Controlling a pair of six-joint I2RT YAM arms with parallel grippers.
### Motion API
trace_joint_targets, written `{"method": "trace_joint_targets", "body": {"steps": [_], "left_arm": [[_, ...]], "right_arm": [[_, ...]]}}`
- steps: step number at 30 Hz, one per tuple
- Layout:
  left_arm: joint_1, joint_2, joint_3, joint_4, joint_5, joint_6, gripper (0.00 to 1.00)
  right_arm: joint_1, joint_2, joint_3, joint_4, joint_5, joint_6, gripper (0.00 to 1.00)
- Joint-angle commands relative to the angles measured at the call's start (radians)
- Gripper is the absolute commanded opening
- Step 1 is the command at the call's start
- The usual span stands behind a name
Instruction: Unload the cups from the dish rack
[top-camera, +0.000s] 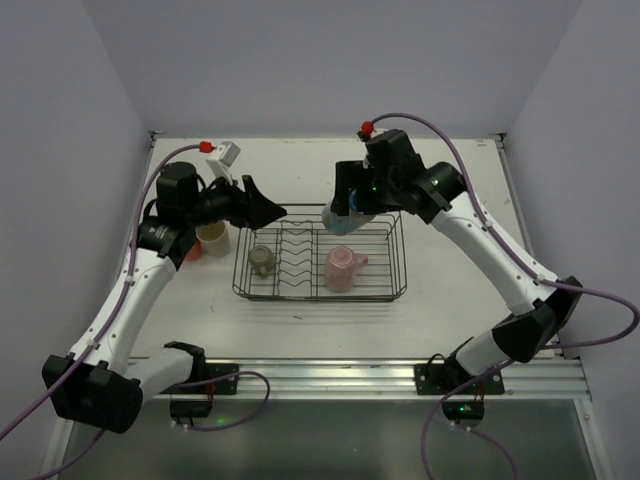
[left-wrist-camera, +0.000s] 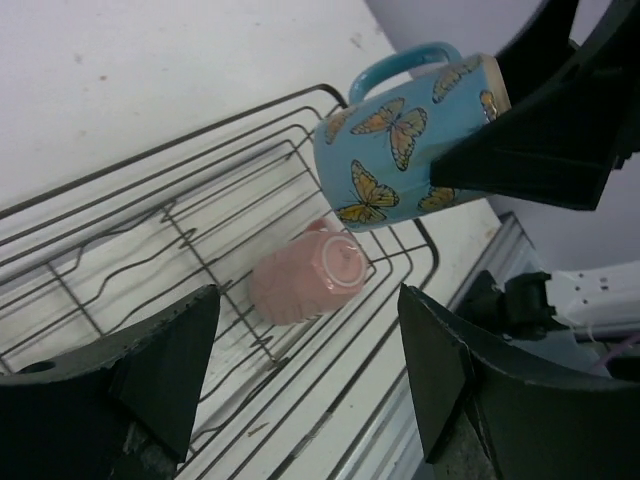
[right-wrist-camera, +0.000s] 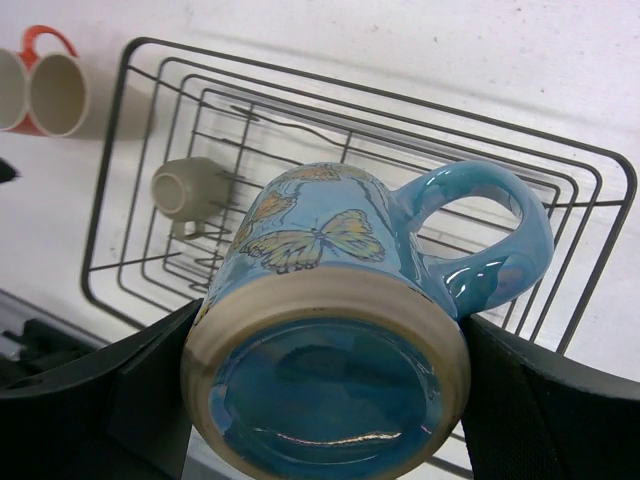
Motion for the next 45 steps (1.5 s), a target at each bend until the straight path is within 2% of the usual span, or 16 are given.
{"method": "trace_joint_targets", "body": {"steps": [1,7,11,14,18,26,36,45], "left_arm": [[-0.003,-0.047,-0.084,0.248,0.240,-0.113,0.76],[-0.005,-0.069,-0.222,0.590,0.381,-0.343,0.78],[-0.005,-0.080,-0.304,0.877,0.426,-0.558,0.78],[-0.005,-0.086,-0.347,1.035,0.440,-0.673,0.78],[-0.008,-0.087,-0.370,1.149,0.438,-0.782,0.79],[-0.013,-0.112,-0.371,1.204,0.407,-0.879,0.78],[-0.014,-0.159,-0.365,1.123,0.335,-0.920,0.77],[-0.017,-0.175,-0.391,1.124,0.297,-0.971,0.77]], "right_arm": [[-0.017,-0.100,-0.004,0.107,-0.133,-0.027,0.00],[-0.040,-0.186,-0.044,0.161,-0.251,-0.033,0.00],[-0.071,-0.238,-0.087,0.230,-0.357,-0.021,0.00],[-0.078,-0.268,-0.113,0.280,-0.426,-0.010,0.00],[-0.092,-0.303,-0.145,0.358,-0.522,0.011,0.00],[-0.107,-0.329,-0.192,0.500,-0.631,0.065,0.00],[-0.114,-0.367,-0.240,0.609,-0.671,0.108,0.00],[-0.115,-0.369,-0.289,0.730,-0.742,0.163,0.00]]}}
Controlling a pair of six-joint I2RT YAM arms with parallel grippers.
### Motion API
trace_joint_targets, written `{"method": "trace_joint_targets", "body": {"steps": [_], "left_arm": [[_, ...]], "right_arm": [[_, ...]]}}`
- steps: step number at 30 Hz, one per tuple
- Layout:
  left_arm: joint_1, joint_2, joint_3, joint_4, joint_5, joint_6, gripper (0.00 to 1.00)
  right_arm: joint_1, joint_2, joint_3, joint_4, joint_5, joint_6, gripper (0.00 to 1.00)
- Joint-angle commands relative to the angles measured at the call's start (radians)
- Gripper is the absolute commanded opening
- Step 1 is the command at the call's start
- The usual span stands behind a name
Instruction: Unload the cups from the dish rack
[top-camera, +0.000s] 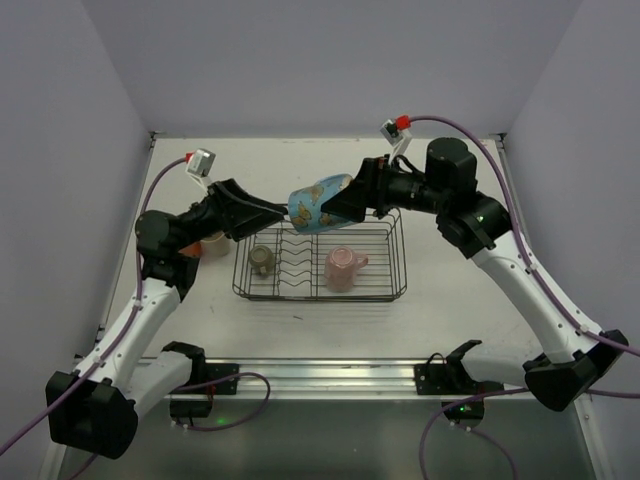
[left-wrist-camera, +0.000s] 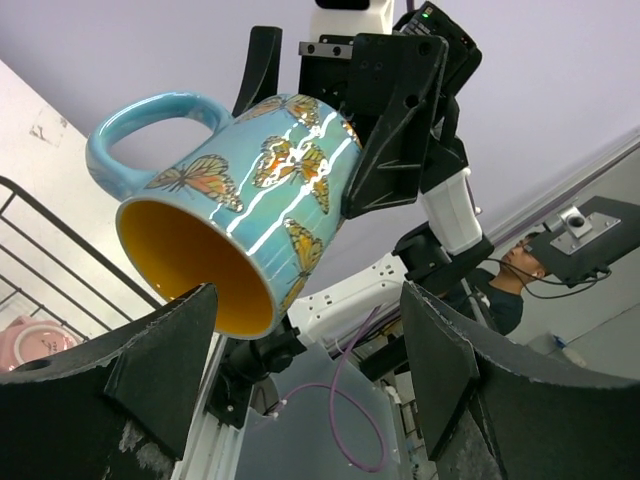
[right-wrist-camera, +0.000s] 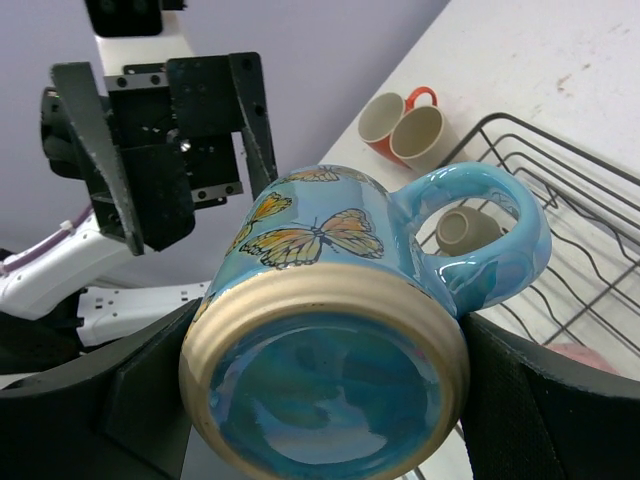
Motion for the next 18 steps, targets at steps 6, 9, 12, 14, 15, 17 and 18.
{"method": "trace_joint_targets", "body": {"steps": [6,9,12,14,15,17,18], "left_arm": [[-0.015,-0.030,-0.039,0.067,-0.042,-0.108,0.77],[-0.019,-0.037,-0.050,0.096,-0.059,-0.141,0.77],[-0.024,-0.051,-0.056,0.119,-0.079,-0.175,0.77],[-0.029,-0.059,-0.056,0.126,-0.086,-0.191,0.77],[-0.029,-0.063,-0.056,0.128,-0.094,-0.197,0.77],[-0.032,-0.074,-0.059,0.137,-0.103,-0.217,0.77],[-0.032,-0.077,-0.060,0.137,-0.112,-0.220,0.77]], "right_arm": [[-0.005,-0.022,-0.052,0.358,-0.137,0.098,0.00],[-0.005,-0.001,-0.081,0.464,-0.169,0.131,0.00],[-0.005,0.021,-0.116,0.599,-0.196,0.163,0.00],[-0.003,0.032,-0.138,0.653,-0.210,0.183,0.00],[-0.002,0.042,-0.145,0.706,-0.216,0.188,0.00],[0.006,0.048,-0.159,0.749,-0.220,0.196,0.00],[0.007,0.059,-0.173,0.777,-0.221,0.199,0.00]]}}
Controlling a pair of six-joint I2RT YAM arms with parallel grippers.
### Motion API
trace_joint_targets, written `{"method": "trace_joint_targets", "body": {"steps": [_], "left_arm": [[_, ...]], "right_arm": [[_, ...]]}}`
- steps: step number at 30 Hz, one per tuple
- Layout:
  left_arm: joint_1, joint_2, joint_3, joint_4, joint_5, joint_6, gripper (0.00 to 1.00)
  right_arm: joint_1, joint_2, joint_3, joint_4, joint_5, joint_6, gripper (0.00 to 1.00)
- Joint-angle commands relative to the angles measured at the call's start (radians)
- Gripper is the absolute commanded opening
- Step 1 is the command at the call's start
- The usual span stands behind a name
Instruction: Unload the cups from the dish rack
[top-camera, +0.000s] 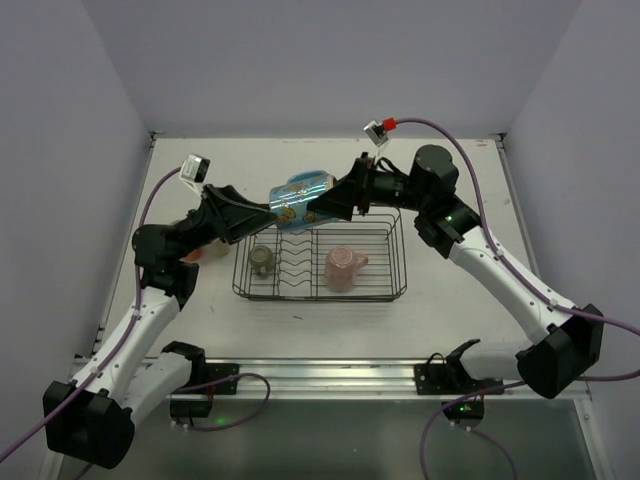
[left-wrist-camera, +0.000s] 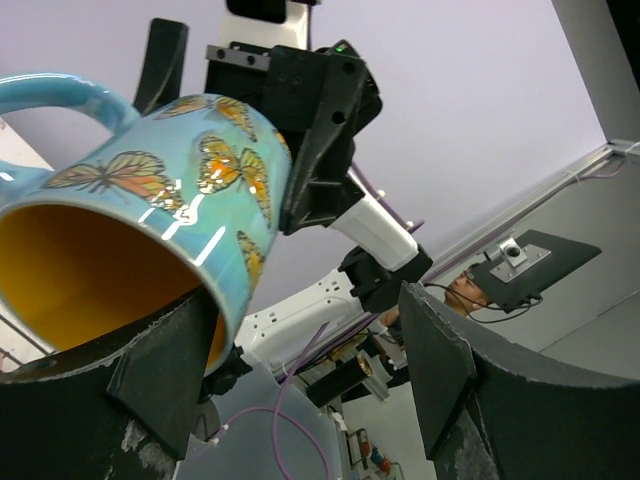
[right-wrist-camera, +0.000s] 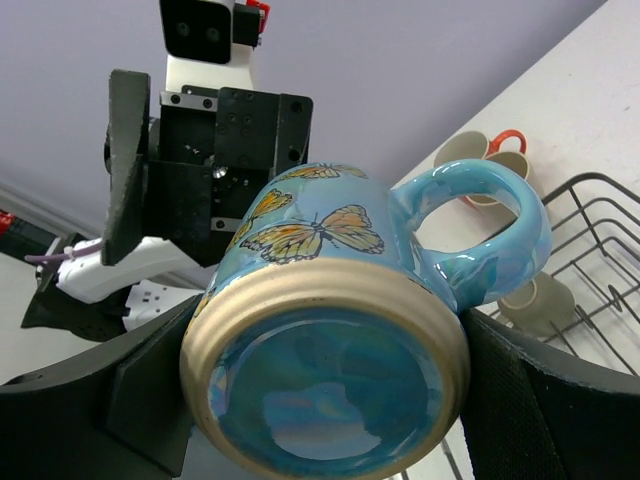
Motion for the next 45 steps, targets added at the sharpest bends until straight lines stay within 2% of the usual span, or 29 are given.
{"method": "trace_joint_targets", "body": {"steps": [1,9,11,12,13,15,16,17,22,23,25,26,28,29,31,32,35,36,38,39,41,42,45], "left_arm": [[-0.011,-0.026,-0.004,0.062,-0.035,-0.065,0.76],[-0.024,-0.016,-0.017,0.024,-0.045,-0.100,0.69],[-0.028,-0.011,-0.023,0.010,-0.039,-0.100,0.61],[-0.028,-0.011,-0.025,-0.002,-0.042,-0.099,0.53],[-0.028,-0.013,-0.027,-0.007,-0.041,-0.096,0.39],[-0.028,-0.013,-0.025,-0.019,-0.039,-0.085,0.24],[-0.028,-0.014,-0.021,-0.054,-0.039,-0.067,0.03],[-0.028,-0.017,-0.011,-0.082,-0.039,-0.053,0.00],[-0.028,-0.045,0.070,-0.340,-0.056,0.134,0.00],[-0.028,-0.049,0.076,-0.358,-0.065,0.153,0.00],[-0.028,-0.068,0.084,-0.401,-0.079,0.186,0.00],[-0.028,-0.071,0.087,-0.407,-0.084,0.196,0.00],[-0.027,-0.071,0.111,-0.453,-0.084,0.240,0.00],[-0.027,-0.069,0.119,-0.479,-0.084,0.257,0.00],[-0.027,-0.079,0.139,-0.504,-0.082,0.286,0.00],[-0.025,-0.082,0.148,-0.522,-0.088,0.297,0.00],[-0.021,-0.092,0.223,-0.675,-0.120,0.401,0.00],[-0.019,-0.097,0.249,-0.787,-0.136,0.474,0.00],[-0.010,-0.105,0.305,-0.881,-0.169,0.524,0.00],[-0.007,-0.105,0.329,-0.995,-0.189,0.588,0.00],[-0.001,-0.103,0.413,-1.122,-0.245,0.665,0.00],[-0.001,-0.109,0.439,-1.236,-0.318,0.737,0.00],[0.001,-0.117,0.533,-1.437,-0.485,0.838,0.00]], "right_arm": [[0.014,0.001,0.003,0.323,-0.047,0.050,0.00],[0.042,0.044,-0.023,0.435,-0.078,0.044,0.00],[0.043,0.053,-0.019,0.437,-0.090,0.044,0.00],[0.045,0.055,-0.019,0.440,-0.095,0.045,0.00],[0.046,0.056,-0.019,0.439,-0.095,0.047,0.00],[0.045,0.059,-0.014,0.437,-0.105,0.047,0.00],[0.046,0.061,-0.011,0.437,-0.108,0.049,0.00],[0.046,0.062,-0.008,0.437,-0.115,0.050,0.00],[0.051,0.062,0.026,0.365,-0.133,0.029,0.02],[0.049,0.061,0.043,0.342,-0.132,0.018,0.11],[0.049,0.052,0.052,0.272,-0.121,-0.022,0.21],[0.049,0.047,0.066,0.246,-0.112,-0.037,0.41],[0.048,0.036,0.078,0.169,-0.092,-0.082,0.63],[0.048,0.032,0.093,0.140,-0.073,-0.096,0.83],[0.045,0.021,0.112,0.025,-0.032,-0.143,0.89],[0.043,0.016,0.125,-0.009,0.015,-0.157,0.97],[0.029,-0.001,0.141,-0.146,0.126,-0.195,0.99],[0.020,-0.002,0.146,-0.205,0.150,-0.209,0.99],[0.017,-0.004,0.162,-0.268,0.195,-0.232,0.99],[0.017,-0.005,0.167,-0.325,0.239,-0.256,0.99],[0.015,-0.016,0.167,-0.371,0.296,-0.275,0.99],[0.015,-0.019,0.167,-0.412,0.347,-0.296,0.99],[0.015,-0.039,0.159,-0.472,0.408,-0.330,0.99]]}}
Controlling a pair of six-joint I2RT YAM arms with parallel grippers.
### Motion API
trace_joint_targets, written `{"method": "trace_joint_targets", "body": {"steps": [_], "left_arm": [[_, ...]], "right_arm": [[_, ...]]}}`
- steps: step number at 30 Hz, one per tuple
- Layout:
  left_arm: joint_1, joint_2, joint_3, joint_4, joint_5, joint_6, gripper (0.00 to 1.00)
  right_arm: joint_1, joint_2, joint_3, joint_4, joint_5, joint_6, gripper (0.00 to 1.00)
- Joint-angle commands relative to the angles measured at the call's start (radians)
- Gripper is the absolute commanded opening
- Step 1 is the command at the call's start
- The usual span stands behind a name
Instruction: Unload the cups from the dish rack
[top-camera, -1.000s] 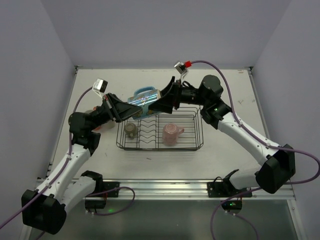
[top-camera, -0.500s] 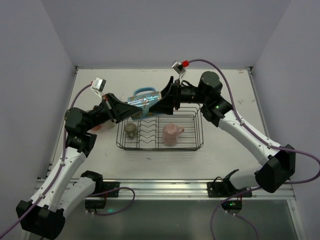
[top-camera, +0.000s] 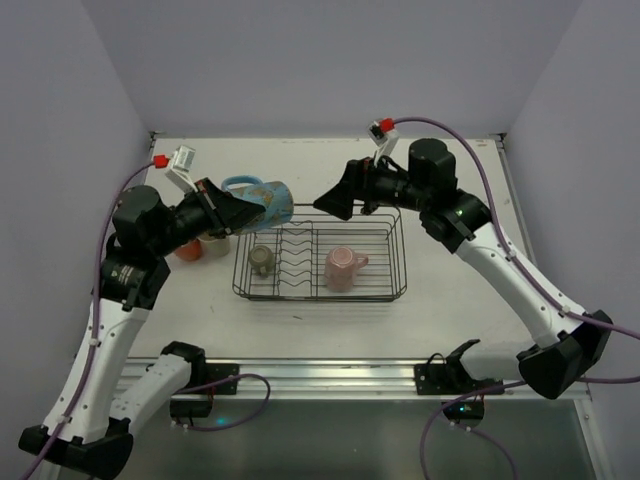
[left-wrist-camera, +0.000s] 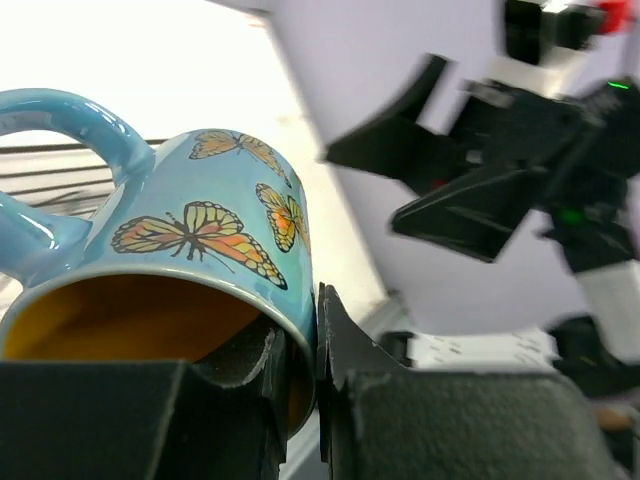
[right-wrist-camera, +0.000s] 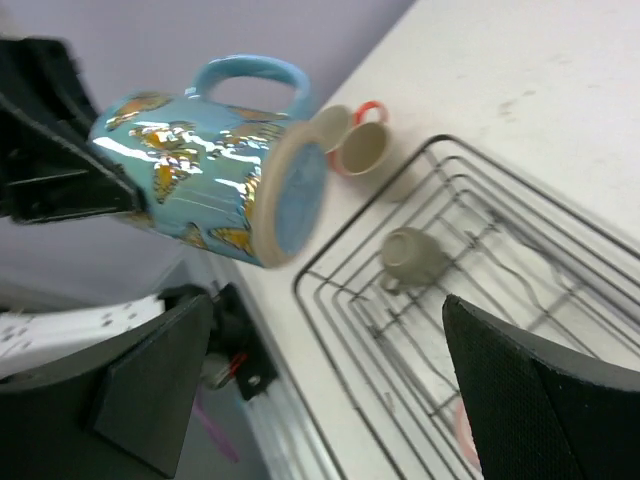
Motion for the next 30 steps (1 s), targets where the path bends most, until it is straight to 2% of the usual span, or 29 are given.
{"method": "trace_joint_targets", "body": {"steps": [1,9,17,19,23,30], "left_arm": [[0.008,-0.040,0.157,-0.322,-0.253,0.214,0.00],[0.008,-0.064,0.264,-0.649,-0.615,0.316,0.00],[0.008,-0.014,0.315,-0.922,-0.933,0.264,0.00],[0.008,0.005,0.310,-0.971,-0.967,0.243,0.00],[0.008,0.032,0.245,-0.972,-0.967,0.251,0.00],[0.008,0.066,0.067,-0.876,-0.961,0.261,0.00]], "right_arm": [[-0.017,-0.060,0.035,-0.135,0.221,-0.088,0.99],[-0.017,-0.100,0.002,-0.215,0.338,-0.170,0.99],[-0.017,-0.082,-0.011,-0.250,0.354,-0.204,0.99],[-0.017,-0.080,-0.014,-0.254,0.347,-0.202,0.99],[-0.017,-0.088,-0.024,-0.257,0.347,-0.205,0.99],[-0.017,-0.106,-0.044,-0.267,0.352,-0.208,0.99]]}}
